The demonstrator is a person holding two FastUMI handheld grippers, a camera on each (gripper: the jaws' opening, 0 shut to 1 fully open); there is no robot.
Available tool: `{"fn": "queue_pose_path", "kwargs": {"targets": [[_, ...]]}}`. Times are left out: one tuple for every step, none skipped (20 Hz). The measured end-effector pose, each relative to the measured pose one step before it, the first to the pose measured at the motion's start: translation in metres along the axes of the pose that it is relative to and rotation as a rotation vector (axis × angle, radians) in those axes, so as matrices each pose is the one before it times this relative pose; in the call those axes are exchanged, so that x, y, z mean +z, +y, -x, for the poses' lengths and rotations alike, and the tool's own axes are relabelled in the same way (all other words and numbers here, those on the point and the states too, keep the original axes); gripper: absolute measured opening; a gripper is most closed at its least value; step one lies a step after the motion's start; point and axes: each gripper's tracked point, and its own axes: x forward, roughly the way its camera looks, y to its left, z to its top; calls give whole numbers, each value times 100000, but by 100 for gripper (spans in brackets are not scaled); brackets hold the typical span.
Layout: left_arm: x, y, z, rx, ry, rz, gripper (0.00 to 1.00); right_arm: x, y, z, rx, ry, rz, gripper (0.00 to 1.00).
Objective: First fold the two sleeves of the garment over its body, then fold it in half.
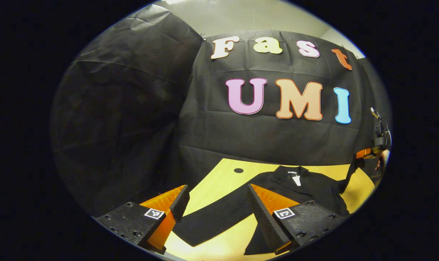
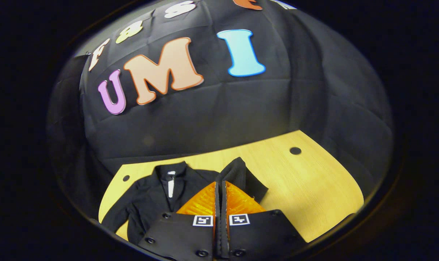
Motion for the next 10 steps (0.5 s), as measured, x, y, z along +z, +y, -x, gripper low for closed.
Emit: {"fn": "queue_pose_path", "kwargs": {"targets": [[-214, 556, -81, 1214, 665, 899, 93, 1219, 2355, -413, 2961, -1741, 1037, 2], [-388, 645, -47, 1333, 448, 917, 94, 960, 1846, -598, 2300, -1475, 836, 2], [-302, 559, -85, 1406, 671, 872, 92, 911, 2008, -747, 2168, -1173, 1276, 2], [-633, 1044, -62, 2301, 1368, 1442, 93, 690, 2860, -1071, 3249, -1080, 3050, 2], [-336, 332, -119, 1322, 1247, 785, 93, 245, 1997, -770, 2223, -266, 2242, 2], [-422, 378, -121, 1349, 1512, 375, 93, -136, 1845, -825, 2174, 292, 2391, 2], [-503, 750, 10, 1112, 1447, 205, 93, -348, 1894, -948, 2000, 864, 2265, 2], [-322, 482, -79, 1043, 1284, 31, 94, -715, 2017, -854, 2578, 1530, 1991, 2], [-338, 359, -94, 981, 1263, -64, 94, -751, 2105, -1035, 3309, 2181, 2273, 2], [-408, 460, -143, 1222, 1103, -156, 94, -1023, 1671, -1058, 2465, 2309, 3140, 2]]}}
